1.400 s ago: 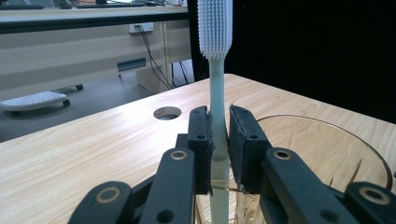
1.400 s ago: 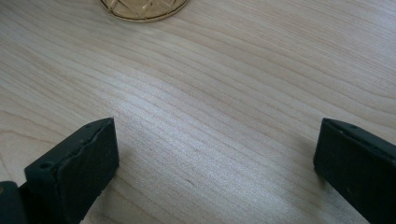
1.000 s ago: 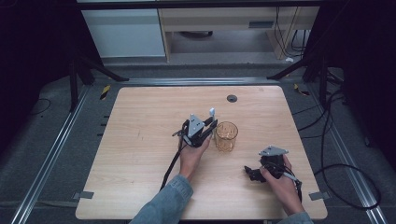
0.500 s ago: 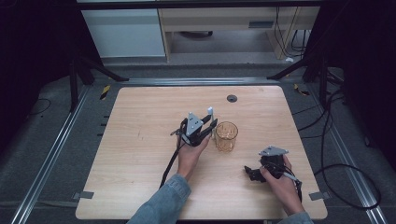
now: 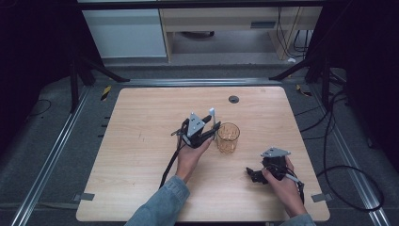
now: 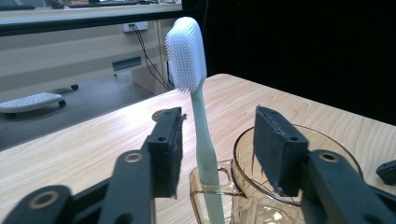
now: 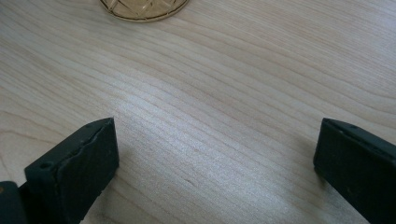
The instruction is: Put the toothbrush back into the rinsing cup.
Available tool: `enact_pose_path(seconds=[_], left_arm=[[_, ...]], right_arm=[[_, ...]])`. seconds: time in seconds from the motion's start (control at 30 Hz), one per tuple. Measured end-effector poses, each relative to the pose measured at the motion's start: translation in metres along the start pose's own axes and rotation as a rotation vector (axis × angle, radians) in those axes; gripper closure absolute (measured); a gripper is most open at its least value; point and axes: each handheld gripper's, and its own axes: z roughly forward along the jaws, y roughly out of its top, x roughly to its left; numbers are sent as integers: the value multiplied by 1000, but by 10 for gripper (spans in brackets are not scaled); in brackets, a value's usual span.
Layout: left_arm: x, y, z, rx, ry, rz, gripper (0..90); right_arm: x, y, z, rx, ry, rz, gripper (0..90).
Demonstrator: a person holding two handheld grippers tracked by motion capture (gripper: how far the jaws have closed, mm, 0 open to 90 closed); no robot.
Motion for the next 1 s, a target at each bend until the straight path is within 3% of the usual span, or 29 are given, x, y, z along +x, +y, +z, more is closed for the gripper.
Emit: enact_pose_path(seconds=[0.57, 0.63, 0.83, 1.0], left_arm=[[6, 13, -17, 58, -37, 13, 283], [7, 14, -18, 94, -38, 14, 269], [6, 16, -22, 145, -69, 30, 196], [4, 18, -24, 194, -71, 32, 131]], right_arm=[[0, 0, 0, -1, 1, -3, 4], [0, 0, 0, -1, 1, 0, 4], [0, 0, 0, -1, 0, -3, 4], [0, 0, 0, 0, 1, 1, 4]])
